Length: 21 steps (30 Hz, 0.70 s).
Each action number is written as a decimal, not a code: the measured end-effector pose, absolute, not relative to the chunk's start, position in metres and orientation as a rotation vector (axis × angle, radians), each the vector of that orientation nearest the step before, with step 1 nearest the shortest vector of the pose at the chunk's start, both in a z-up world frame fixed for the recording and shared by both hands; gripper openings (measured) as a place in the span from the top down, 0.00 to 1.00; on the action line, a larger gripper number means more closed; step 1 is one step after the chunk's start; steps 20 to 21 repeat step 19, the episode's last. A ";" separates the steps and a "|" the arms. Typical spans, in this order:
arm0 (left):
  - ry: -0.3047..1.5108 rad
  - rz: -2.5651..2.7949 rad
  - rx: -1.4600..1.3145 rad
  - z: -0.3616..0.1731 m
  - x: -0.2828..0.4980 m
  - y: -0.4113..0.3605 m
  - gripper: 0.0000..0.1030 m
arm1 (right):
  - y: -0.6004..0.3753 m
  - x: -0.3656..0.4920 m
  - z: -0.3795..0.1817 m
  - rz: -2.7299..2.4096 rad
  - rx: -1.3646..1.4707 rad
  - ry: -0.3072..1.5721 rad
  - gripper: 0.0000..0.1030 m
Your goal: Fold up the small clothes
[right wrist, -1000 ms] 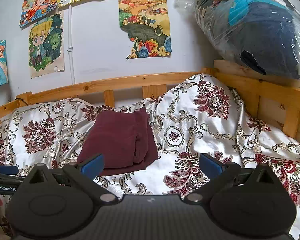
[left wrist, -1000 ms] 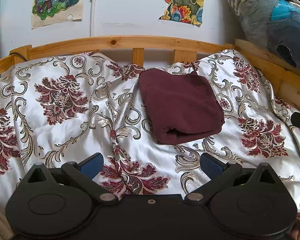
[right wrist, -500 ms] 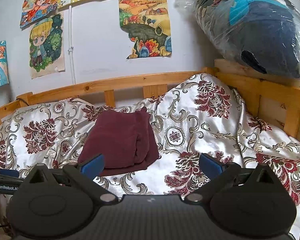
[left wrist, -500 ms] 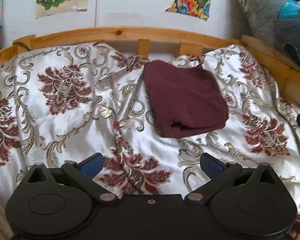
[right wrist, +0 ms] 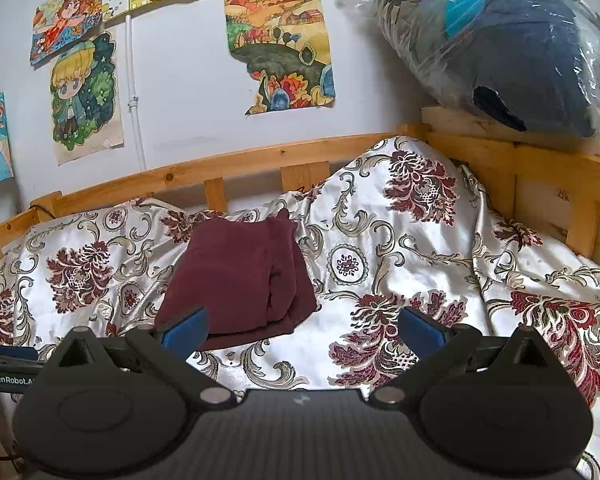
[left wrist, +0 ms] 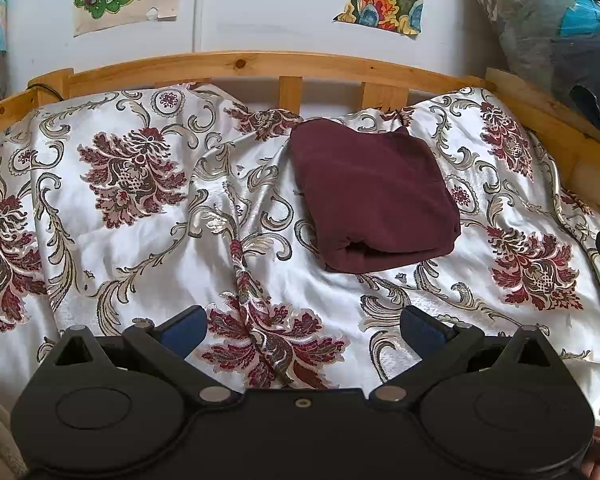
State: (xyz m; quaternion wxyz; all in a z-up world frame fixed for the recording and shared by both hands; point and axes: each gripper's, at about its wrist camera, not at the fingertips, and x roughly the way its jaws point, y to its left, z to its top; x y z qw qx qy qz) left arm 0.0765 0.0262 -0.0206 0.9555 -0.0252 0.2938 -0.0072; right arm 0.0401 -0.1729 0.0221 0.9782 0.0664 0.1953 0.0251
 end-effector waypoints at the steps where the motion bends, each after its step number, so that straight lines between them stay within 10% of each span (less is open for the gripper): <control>1: 0.596 -0.014 -0.050 -0.021 0.076 0.026 0.01 | -0.172 0.040 0.022 0.052 0.132 0.394 0.00; 21: 0.618 -0.020 -0.038 -0.024 0.079 0.024 0.01 | -0.169 0.044 0.018 0.054 0.121 0.425 0.00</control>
